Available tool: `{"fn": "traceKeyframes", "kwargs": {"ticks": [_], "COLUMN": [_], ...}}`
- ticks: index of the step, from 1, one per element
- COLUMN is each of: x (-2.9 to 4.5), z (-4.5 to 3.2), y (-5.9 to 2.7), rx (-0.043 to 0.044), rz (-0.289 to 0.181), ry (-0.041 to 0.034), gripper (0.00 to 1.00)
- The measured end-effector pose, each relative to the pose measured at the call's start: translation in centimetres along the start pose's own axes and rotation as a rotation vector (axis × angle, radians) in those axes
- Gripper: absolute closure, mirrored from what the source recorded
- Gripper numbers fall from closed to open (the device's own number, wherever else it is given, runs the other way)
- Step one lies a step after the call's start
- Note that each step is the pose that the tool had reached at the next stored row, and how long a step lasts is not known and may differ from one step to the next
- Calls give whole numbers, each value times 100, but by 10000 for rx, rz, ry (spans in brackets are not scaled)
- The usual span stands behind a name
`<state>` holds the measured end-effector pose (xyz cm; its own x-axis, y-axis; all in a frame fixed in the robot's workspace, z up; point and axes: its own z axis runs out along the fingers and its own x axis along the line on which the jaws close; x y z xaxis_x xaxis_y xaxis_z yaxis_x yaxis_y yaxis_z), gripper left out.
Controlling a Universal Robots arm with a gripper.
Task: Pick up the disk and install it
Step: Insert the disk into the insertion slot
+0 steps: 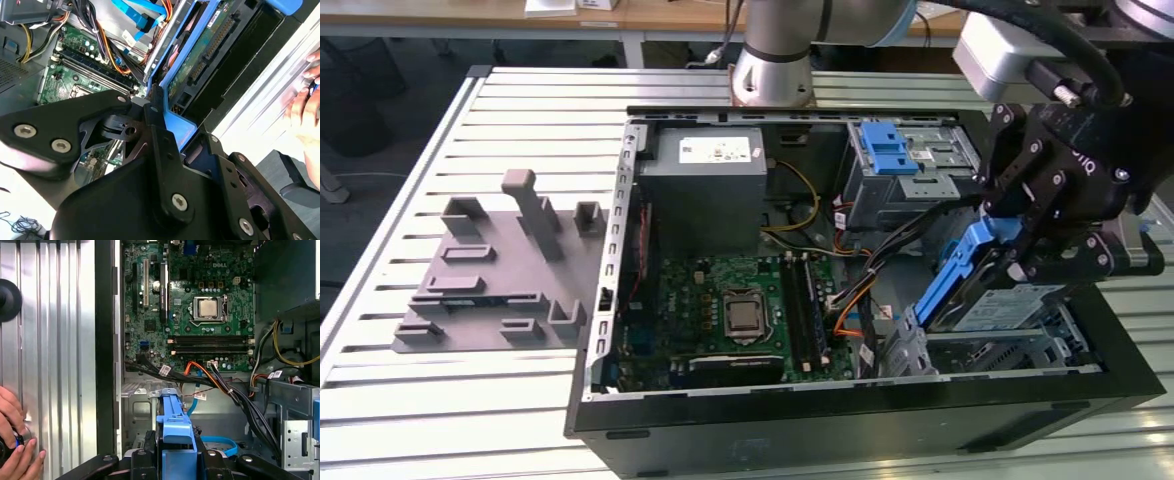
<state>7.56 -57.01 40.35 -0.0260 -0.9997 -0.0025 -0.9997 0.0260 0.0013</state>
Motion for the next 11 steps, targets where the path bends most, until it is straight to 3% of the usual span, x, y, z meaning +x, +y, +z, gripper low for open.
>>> {"fn": "traceKeyframes", "kwargs": {"ticks": [11], "x": [0], "z": [130], "y": [0], "rx": [0], "rz": [0], "ry": [0], "gripper": [64]}}
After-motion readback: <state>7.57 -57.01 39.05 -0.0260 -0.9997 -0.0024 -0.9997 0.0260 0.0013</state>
